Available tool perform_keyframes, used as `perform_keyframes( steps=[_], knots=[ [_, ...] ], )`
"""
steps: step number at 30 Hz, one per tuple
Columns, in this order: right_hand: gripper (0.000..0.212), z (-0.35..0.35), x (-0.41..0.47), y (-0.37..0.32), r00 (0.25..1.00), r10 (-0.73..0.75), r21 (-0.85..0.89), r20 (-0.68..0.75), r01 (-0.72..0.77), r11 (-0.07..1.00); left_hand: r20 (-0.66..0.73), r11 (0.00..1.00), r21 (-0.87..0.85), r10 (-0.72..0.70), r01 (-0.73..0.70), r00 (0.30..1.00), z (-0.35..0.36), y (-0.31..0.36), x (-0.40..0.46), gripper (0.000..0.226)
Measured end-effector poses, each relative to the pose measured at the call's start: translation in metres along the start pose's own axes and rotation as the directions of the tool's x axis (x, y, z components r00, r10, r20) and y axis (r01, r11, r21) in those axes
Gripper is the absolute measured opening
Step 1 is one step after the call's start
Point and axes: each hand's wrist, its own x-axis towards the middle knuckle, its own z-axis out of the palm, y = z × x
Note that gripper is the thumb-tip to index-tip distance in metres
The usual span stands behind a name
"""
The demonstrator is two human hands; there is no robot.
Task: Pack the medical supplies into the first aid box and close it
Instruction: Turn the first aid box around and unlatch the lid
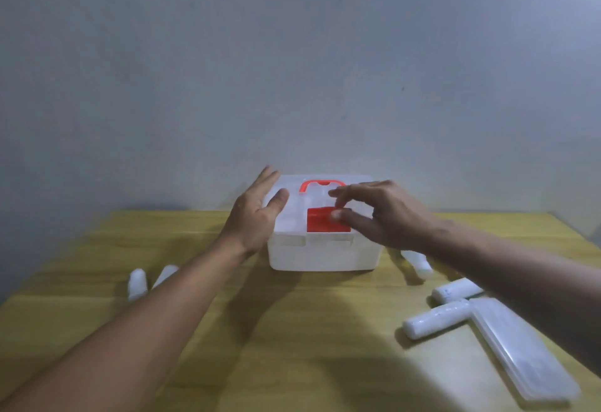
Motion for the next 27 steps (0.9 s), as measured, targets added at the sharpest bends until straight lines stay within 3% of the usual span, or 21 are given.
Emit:
perform_keyframes(
  steps=[2, 7, 15, 18, 23, 27],
  knots=[
    [0.062, 0.008, -0.009, 0.002, 0.997, -0.02, -0.063, 0.08, 0.025, 0.998, 0.025, 0.998, -0.036, -0.046, 0.047, 0.999, 0.005, -0.004, 0.0, 0.043],
    [0.016, 0.021, -0.016, 0.012, 0.999, -0.013, 0.027, -0.042, 0.014, 1.0, 0.003, 0.996, -0.059, -0.061, 0.061, 0.998, 0.01, -0.01, 0.001, 0.046],
    [0.018, -0.001, 0.011, -0.008, 0.982, 0.138, 0.117, -0.126, -0.123, 0.985, -0.119, 0.938, -0.31, -0.198, 0.153, 0.973, 0.011, 0.004, 0.006, 0.094],
    [0.008, -0.019, 0.029, -0.014, 0.969, 0.179, 0.116, -0.173, -0.16, 0.98, -0.105, 0.879, -0.433, -0.267, 0.197, 0.958, 0.009, -0.006, 0.012, 0.105],
    [0.005, -0.04, 0.069, -0.004, 0.916, 0.296, 0.186, -0.269, -0.253, 0.95, -0.095, 0.917, -0.327, -0.272, 0.228, 0.958, 0.019, -0.005, 0.003, 0.104],
    [0.025, -0.041, 0.102, 0.018, 0.826, 0.44, 0.182, -0.354, -0.4, 0.898, -0.065, 0.962, -0.155, -0.236, 0.224, 0.97, 0.027, -0.006, -0.004, 0.081]
  ],
)
